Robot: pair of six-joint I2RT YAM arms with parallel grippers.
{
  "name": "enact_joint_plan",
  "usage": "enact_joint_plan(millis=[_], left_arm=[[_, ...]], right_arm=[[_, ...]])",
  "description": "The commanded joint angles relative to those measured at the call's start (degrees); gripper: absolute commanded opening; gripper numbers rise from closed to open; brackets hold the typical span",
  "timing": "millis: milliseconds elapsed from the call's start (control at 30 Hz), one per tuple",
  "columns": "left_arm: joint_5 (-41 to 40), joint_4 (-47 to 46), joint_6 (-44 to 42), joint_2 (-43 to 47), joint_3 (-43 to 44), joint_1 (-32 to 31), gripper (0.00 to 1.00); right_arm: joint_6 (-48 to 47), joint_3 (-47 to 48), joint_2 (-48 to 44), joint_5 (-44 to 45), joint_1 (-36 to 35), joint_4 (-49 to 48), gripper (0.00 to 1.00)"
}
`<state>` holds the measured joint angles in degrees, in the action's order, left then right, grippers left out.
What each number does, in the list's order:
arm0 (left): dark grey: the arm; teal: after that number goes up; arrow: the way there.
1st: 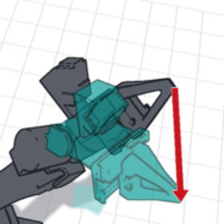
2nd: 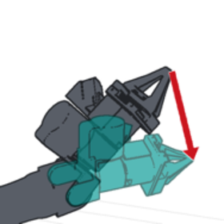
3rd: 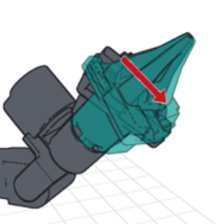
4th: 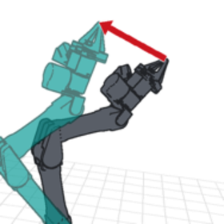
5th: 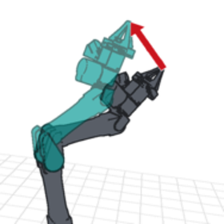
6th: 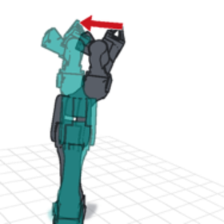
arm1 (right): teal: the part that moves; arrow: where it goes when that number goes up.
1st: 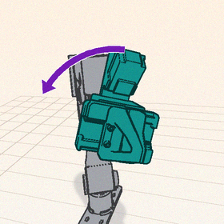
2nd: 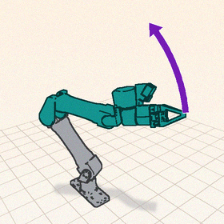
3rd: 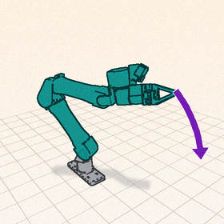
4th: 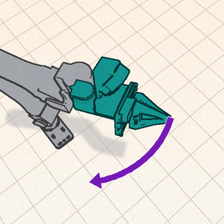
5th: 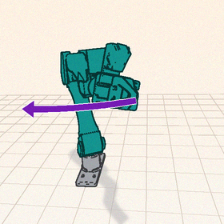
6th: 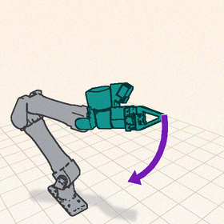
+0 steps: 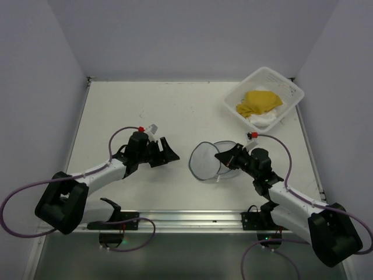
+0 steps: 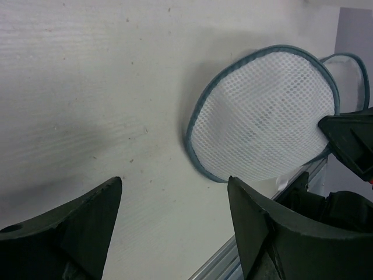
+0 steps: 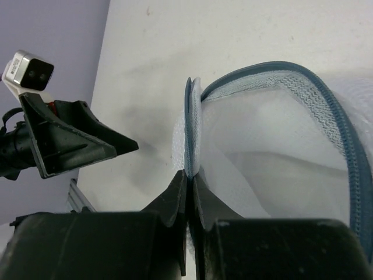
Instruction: Unzip the laundry bag and remove the bra
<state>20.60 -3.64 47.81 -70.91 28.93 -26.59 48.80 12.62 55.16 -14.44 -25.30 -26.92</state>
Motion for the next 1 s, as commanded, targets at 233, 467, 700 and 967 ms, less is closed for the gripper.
enact_joint_plan(millis=[233,467,700,967], left_arm=[[1.19,-12.53,3.43,-10.82,5.61,-1.45,0.76],[3.92,-9.46,-2.19,-15.22,14.13,-1.45,0.76],[3.83,-6.73,-2.11,-13.73,12.65,-2.32,0.76],[4.36,-9.28,-0.79,-14.16,12.03,-3.91,0.75]], right_arm=[[7.03,-0.76,-2.60,2.57,2.53,-7.29,0.00],[-6.32,14.41,-1.28,-0.44,2.54,16.25,0.35],[-12.58,27.71,-8.39,17.99,2.54,43.75,0.62],[-7.40,27.38,-5.24,27.28,8.67,54.16,0.56]])
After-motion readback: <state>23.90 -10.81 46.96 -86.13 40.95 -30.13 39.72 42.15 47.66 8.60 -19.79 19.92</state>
